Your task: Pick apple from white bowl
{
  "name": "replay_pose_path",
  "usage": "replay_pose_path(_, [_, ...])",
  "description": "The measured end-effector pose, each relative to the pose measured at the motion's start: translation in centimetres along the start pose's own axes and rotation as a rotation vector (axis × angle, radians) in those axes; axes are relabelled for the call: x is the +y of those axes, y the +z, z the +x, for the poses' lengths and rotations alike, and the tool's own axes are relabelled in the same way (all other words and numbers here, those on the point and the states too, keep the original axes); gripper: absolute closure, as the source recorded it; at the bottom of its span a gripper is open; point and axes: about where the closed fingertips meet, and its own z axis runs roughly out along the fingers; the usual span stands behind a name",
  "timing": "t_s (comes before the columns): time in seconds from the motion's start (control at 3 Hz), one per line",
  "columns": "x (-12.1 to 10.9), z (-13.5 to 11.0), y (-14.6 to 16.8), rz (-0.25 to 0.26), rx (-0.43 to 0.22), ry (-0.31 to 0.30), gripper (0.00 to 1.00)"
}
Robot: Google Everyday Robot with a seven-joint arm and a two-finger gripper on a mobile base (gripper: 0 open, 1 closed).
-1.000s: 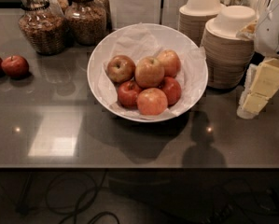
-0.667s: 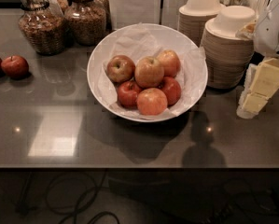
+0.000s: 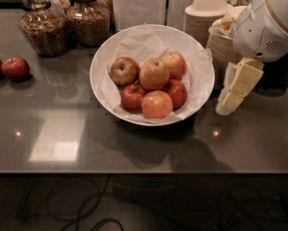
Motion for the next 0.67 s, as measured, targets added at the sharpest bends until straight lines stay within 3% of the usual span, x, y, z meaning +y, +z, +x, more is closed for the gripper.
replay_pose_path(0.33, [-0.4, -2.8, 1.5, -0.019, -0.082, -0.098, 0.0])
replay_pose_path(0.67, [-0.8, -4.7, 2.9, -0.037, -0.121, -0.167, 0.06])
